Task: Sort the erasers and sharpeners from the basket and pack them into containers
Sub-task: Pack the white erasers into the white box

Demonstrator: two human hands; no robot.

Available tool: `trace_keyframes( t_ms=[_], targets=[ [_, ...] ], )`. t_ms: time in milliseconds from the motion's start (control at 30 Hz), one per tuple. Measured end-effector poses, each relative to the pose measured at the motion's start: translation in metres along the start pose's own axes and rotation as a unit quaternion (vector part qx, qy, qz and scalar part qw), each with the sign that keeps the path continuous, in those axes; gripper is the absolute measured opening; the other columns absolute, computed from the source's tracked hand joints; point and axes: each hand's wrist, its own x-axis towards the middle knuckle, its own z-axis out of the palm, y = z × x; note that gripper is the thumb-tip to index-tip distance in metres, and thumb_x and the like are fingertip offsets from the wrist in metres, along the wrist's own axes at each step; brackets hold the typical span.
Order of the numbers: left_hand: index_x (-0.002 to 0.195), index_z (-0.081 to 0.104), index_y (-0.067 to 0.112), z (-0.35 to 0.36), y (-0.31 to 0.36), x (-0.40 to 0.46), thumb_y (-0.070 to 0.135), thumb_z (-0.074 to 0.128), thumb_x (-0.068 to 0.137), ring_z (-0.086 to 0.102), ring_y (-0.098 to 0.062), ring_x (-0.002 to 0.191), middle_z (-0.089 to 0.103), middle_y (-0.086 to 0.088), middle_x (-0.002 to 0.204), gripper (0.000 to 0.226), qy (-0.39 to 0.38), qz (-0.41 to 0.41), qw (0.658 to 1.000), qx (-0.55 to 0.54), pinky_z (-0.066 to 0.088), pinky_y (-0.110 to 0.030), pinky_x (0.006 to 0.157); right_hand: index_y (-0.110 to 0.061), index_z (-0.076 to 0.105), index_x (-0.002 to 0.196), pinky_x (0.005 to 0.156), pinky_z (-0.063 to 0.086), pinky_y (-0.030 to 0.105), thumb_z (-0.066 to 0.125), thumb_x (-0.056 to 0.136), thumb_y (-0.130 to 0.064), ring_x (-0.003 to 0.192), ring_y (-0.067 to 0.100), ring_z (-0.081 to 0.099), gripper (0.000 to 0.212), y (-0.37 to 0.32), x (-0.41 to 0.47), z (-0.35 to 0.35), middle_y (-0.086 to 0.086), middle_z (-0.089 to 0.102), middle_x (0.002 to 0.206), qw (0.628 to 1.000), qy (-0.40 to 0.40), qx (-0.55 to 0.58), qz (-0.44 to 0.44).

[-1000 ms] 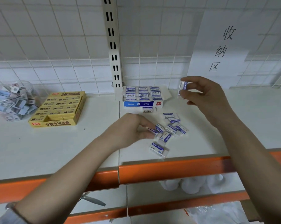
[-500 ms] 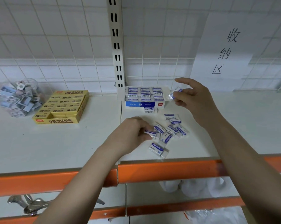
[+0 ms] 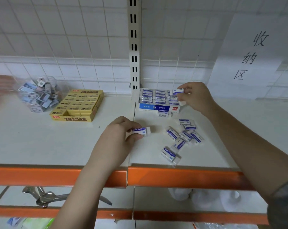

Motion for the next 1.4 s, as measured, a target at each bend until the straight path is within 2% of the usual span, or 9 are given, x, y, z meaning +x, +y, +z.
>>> trace_keyframes(
  t_ms=[67, 233, 433, 667, 800, 1000, 1100, 1233, 1400],
  targets=[
    [0.099, 0.071, 0.022, -0.004, 0.001, -0.003, 0.018, 0.070, 0.081, 0.053, -0.004, 0.079, 0.055, 0.010, 0.089, 0.019, 0.009, 0.001, 1.000, 0.009, 0.036, -0.005, 0.069, -0.007, 0.060, 0.109, 0.067, 0.053, 0.032, 0.065, 0.088, -0.011, 0.076, 0.020, 0.064, 0.022, 0.003, 0.006, 0.005, 0.007, 0.066, 0.091, 0.999, 0.000, -0.045, -0.008],
    [0.098, 0.071, 0.021, -0.013, 0.000, -0.010, 0.016, 0.071, 0.080, 0.053, -0.007, 0.080, 0.055, 0.008, 0.090, 0.019, 0.031, -0.001, 0.999, 0.031, 0.038, -0.013, 0.069, -0.007, 0.063, 0.110, 0.072, 0.039, 0.022, 0.064, 0.089, -0.017, 0.084, 0.012, 0.054, 0.024, 0.010, 0.013, 0.012, 0.007, 0.065, 0.105, 0.990, 0.000, -0.131, -0.051],
    [0.099, 0.070, 0.021, -0.017, -0.002, -0.017, 0.018, 0.071, 0.080, 0.054, -0.007, 0.081, 0.056, 0.008, 0.090, 0.019, 0.031, -0.010, 0.999, 0.032, 0.037, -0.007, 0.070, -0.002, 0.067, 0.112, 0.071, 0.031, 0.015, 0.066, 0.087, -0.016, 0.096, 0.018, 0.057, 0.029, 0.017, 0.010, 0.016, 0.014, 0.067, 0.112, 0.985, 0.004, -0.155, -0.079],
    [0.099, 0.070, 0.022, -0.019, 0.000, -0.019, 0.019, 0.071, 0.081, 0.054, -0.007, 0.082, 0.056, 0.009, 0.090, 0.019, 0.038, -0.016, 0.999, 0.020, 0.036, -0.005, 0.069, -0.004, 0.066, 0.113, 0.075, 0.038, 0.020, 0.065, 0.088, -0.016, 0.087, 0.010, 0.052, 0.028, 0.018, 0.009, 0.018, 0.013, 0.067, 0.109, 0.980, 0.028, -0.174, -0.091],
    [0.098, 0.070, 0.023, -0.019, -0.001, -0.018, 0.019, 0.071, 0.080, 0.052, -0.005, 0.080, 0.055, 0.012, 0.089, 0.018, 0.045, -0.019, 0.999, 0.017, 0.036, -0.004, 0.068, -0.006, 0.071, 0.104, 0.073, 0.042, 0.024, 0.064, 0.088, -0.018, 0.087, 0.020, 0.062, 0.021, 0.019, 0.009, 0.023, 0.011, 0.070, 0.100, 0.969, 0.050, -0.213, -0.113],
    [0.096, 0.071, 0.024, -0.021, -0.004, -0.019, 0.017, 0.074, 0.078, 0.054, 0.001, 0.081, 0.056, 0.012, 0.088, 0.020, 0.054, -0.016, 0.998, 0.006, 0.037, -0.004, 0.071, -0.007, 0.071, 0.105, 0.073, 0.043, 0.026, 0.065, 0.087, -0.018, 0.091, 0.022, 0.063, 0.021, 0.017, 0.010, 0.029, 0.010, 0.070, 0.102, 0.967, 0.059, -0.221, -0.112],
    [0.088, 0.069, 0.029, -0.022, -0.004, -0.018, 0.010, 0.076, 0.075, 0.058, -0.005, 0.078, 0.058, 0.012, 0.088, 0.024, 0.066, -0.028, 0.997, -0.035, 0.044, -0.009, 0.072, -0.007, 0.070, 0.105, 0.072, 0.043, 0.026, 0.065, 0.087, -0.018, 0.090, 0.022, 0.063, 0.021, 0.016, 0.008, 0.028, 0.010, 0.070, 0.102, 0.969, 0.059, -0.215, -0.103],
    [0.075, 0.065, 0.036, -0.023, -0.006, -0.010, 0.008, 0.078, 0.071, 0.059, -0.002, 0.068, 0.065, 0.009, 0.086, 0.031, 0.084, -0.095, 0.978, -0.164, 0.042, -0.006, 0.062, -0.007, 0.071, 0.099, 0.072, 0.045, 0.024, 0.066, 0.086, -0.015, 0.082, 0.016, 0.062, 0.016, 0.011, -0.007, 0.022, 0.009, 0.071, 0.096, 0.977, 0.065, -0.167, -0.112],
    [0.082, 0.069, 0.027, -0.024, -0.008, 0.013, 0.006, 0.073, 0.077, 0.050, 0.001, 0.059, 0.062, 0.014, 0.060, 0.021, 0.050, -0.118, 0.953, -0.275, 0.039, -0.007, 0.057, -0.015, 0.074, 0.086, 0.073, 0.050, 0.019, 0.072, 0.080, -0.018, 0.069, 0.000, 0.061, 0.007, -0.003, -0.051, 0.009, -0.003, 0.071, 0.079, 0.981, -0.073, -0.132, -0.125]
  ],
)
